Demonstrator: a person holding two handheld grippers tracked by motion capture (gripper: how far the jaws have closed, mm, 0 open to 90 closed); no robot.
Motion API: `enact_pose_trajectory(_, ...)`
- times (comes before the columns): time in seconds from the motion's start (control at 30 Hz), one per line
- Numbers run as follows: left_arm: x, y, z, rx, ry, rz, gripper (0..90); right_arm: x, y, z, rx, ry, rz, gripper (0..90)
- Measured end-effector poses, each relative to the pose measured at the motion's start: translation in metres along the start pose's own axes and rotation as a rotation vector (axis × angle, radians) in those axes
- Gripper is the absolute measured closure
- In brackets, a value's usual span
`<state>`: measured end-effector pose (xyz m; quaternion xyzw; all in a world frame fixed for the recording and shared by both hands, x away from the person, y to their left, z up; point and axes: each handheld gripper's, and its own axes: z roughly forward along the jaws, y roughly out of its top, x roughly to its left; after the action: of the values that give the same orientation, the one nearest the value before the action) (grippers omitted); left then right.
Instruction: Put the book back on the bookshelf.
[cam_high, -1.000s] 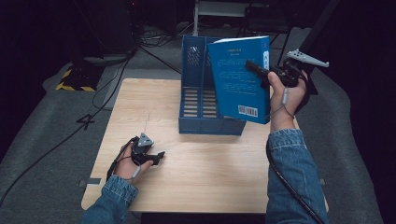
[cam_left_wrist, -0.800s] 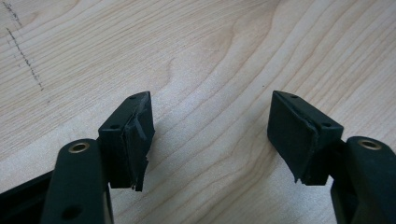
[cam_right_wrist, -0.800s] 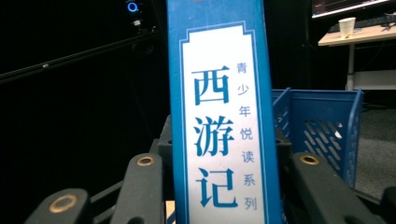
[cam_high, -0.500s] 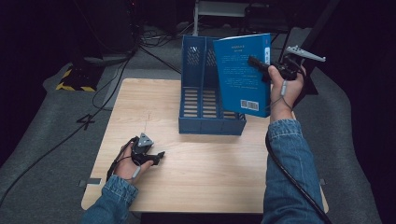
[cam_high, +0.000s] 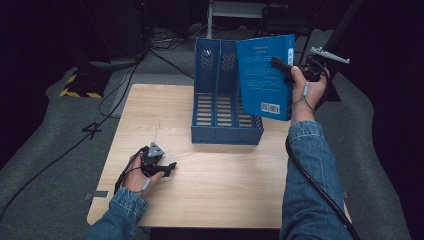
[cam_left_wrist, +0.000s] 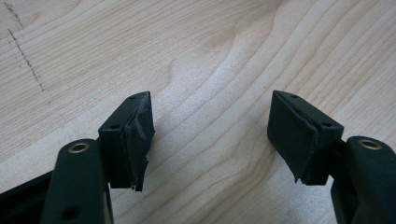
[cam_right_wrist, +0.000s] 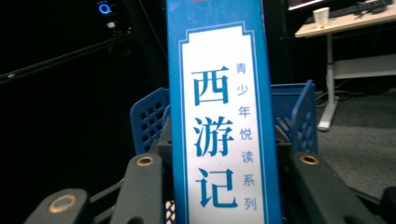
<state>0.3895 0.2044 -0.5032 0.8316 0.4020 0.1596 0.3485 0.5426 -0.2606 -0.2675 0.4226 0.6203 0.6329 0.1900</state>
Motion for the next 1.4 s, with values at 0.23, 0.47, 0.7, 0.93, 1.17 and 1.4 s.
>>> enact_pose_trajectory(0.23, 0.000, 0.000, 0.000, -0.004, 0.005, -0.001, 32.1, -0.014, -0.001, 0.000, -0.007, -0.030, 0.040, 61.9)
enact_pose_trajectory(0.47, -0.001, 0.000, 0.001, -0.004, 0.006, -0.006, 32.1, -0.024, -0.002, -0.005, -0.013, -0.072, 0.067, 61.9)
enact_pose_trajectory(0.7, -0.001, 0.001, 0.001, 0.001, 0.008, -0.012, 32.1, -0.018, -0.001, 0.004, 0.008, -0.110, 0.054, 61.8)
enact_pose_trajectory(0.93, -0.001, 0.001, 0.001, 0.002, 0.009, -0.012, 32.1, -0.001, 0.000, 0.017, 0.037, -0.121, 0.046, 61.8)
enact_pose_trajectory(1.17, -0.001, 0.001, 0.002, -0.002, 0.010, -0.013, 32.1, 0.011, 0.001, 0.028, 0.013, -0.053, 0.062, 61.7)
enact_pose_trajectory(1.4, -0.001, 0.002, 0.002, -0.006, 0.013, -0.015, 32.1, 0.004, -0.008, 0.035, -0.035, -0.011, 0.077, 61.7)
